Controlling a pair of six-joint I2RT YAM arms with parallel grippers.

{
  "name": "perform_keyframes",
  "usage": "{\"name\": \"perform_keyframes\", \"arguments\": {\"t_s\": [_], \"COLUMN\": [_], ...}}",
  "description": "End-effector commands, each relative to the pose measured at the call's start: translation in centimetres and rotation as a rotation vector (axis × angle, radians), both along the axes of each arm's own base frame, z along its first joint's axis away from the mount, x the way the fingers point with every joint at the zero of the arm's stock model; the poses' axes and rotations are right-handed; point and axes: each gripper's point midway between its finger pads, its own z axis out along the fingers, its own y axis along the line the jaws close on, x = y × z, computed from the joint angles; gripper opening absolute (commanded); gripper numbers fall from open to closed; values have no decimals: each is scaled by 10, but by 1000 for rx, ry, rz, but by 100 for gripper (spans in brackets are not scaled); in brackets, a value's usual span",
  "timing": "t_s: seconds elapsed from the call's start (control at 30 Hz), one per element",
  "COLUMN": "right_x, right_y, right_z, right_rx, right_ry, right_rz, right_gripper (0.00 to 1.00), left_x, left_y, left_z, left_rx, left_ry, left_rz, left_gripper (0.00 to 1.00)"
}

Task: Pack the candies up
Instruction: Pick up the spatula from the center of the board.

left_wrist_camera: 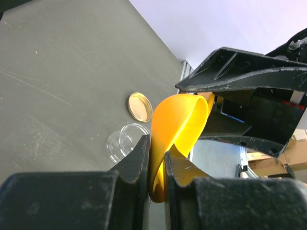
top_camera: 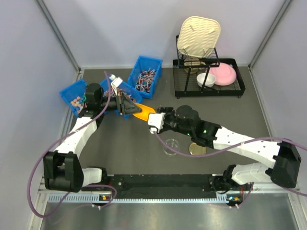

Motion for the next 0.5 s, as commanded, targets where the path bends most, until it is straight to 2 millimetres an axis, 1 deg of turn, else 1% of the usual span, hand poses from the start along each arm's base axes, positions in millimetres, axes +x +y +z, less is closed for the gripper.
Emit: {"name": "perform_keyframes", "arguments": {"t_s": [0.0, 0.03, 0.07, 0.2, 0.3, 0.4, 0.47], "right_x": [-5, -6, -6, -7, -7, -8, -9], "right_y": [1, 0, -1, -4, -6, -5, -5], "right_z": [15, 16, 17, 12, 9, 8, 8], "right_rx": [46, 47, 49, 30, 20, 19, 17], "right_ry": [-10, -14, -17, -33, -41, -41, -35], "right_rz": [5, 5, 6, 12, 11, 19, 25], "right_gripper": [49, 43, 31, 32, 31, 24, 14], "left_x": [-15, -14, -14, -12, -11, -12, -11], "left_y": [-3, -3, -2, 0, 2, 2, 3], "left_z": [15, 15, 15, 14, 16, 17, 17], "left_rx": [-37, -37, -37, -38, -43, -44, -44], "left_ry": [-24, -20, -20, -15, -22, -27, -30], "left_rz": [-72, -69, -66, -53, -42, -40, -36], "left_gripper": [0, 0, 0, 0, 0, 0, 0]}}
